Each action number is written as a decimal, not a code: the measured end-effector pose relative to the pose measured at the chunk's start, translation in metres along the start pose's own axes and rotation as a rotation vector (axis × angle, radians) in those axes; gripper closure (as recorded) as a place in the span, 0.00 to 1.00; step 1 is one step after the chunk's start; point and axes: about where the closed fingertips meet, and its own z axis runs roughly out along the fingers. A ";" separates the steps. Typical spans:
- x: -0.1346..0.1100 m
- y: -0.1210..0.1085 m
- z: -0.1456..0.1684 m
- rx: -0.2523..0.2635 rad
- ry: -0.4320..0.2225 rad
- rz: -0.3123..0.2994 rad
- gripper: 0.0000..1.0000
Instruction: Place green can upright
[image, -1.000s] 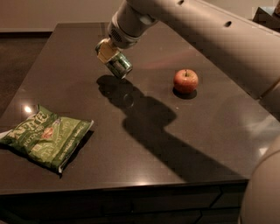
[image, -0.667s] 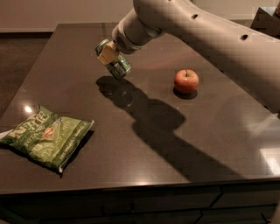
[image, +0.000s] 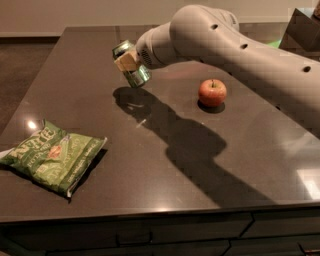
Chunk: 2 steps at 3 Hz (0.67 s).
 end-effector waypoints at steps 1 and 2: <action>0.003 -0.002 -0.003 0.023 -0.071 0.041 1.00; 0.013 -0.004 -0.003 0.029 -0.125 0.084 1.00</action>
Offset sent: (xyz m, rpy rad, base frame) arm -0.0012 -0.0260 -0.0229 0.2324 -0.0493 -0.0758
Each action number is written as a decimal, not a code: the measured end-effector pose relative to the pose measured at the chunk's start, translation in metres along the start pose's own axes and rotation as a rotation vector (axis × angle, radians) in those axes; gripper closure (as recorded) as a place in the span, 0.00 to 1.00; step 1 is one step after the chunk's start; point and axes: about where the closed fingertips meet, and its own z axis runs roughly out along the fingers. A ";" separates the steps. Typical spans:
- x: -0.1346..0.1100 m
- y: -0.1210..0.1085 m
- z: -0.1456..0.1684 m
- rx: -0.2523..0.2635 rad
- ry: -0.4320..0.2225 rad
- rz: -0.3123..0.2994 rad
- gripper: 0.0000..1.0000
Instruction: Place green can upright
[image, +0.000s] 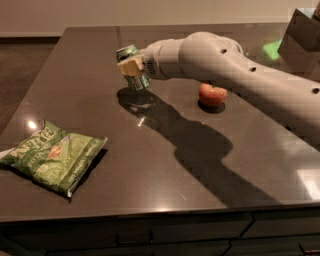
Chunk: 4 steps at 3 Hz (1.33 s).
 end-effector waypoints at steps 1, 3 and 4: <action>0.011 -0.006 -0.003 -0.010 -0.088 0.044 1.00; 0.020 -0.004 -0.010 -0.065 -0.219 -0.007 0.99; 0.020 -0.001 -0.015 -0.076 -0.268 -0.034 0.77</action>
Offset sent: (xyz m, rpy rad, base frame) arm -0.0069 -0.0183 -0.0167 0.1886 -0.1476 0.0954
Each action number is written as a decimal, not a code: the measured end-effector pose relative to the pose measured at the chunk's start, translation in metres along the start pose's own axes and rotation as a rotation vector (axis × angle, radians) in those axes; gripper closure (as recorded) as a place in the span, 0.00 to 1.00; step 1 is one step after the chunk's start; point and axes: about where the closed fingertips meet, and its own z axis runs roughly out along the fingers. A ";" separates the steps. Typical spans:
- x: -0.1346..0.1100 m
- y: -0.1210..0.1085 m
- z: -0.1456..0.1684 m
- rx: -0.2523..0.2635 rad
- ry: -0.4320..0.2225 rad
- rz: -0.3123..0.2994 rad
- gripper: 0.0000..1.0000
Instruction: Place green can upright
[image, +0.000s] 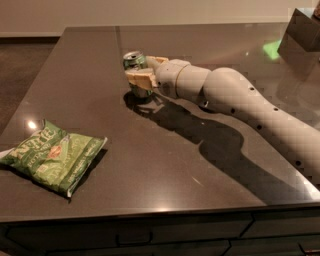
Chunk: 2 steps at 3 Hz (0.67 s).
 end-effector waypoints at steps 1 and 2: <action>0.004 0.002 -0.005 -0.013 -0.027 -0.014 0.46; 0.008 0.002 -0.007 -0.028 -0.041 -0.003 0.23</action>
Offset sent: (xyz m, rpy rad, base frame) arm -0.0061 -0.0136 -0.0133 0.0517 -0.0206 0.0437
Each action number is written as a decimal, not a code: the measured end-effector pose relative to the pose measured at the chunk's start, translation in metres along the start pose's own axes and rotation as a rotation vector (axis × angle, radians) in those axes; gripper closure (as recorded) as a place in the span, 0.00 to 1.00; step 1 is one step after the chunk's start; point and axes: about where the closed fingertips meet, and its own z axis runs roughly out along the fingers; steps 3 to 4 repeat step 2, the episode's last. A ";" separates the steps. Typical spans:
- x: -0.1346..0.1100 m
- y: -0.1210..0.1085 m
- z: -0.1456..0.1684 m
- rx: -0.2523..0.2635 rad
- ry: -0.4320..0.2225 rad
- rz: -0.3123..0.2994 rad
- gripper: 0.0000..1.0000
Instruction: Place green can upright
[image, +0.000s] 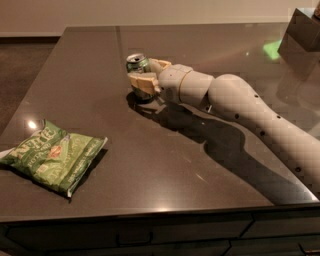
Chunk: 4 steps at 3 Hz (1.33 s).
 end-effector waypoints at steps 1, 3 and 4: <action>0.005 0.000 -0.002 -0.017 -0.011 0.009 0.00; 0.005 0.000 -0.002 -0.017 -0.011 0.009 0.00; 0.005 0.000 -0.002 -0.017 -0.011 0.009 0.00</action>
Offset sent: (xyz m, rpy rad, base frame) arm -0.0006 -0.0033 -0.0040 0.0127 0.0020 0.0141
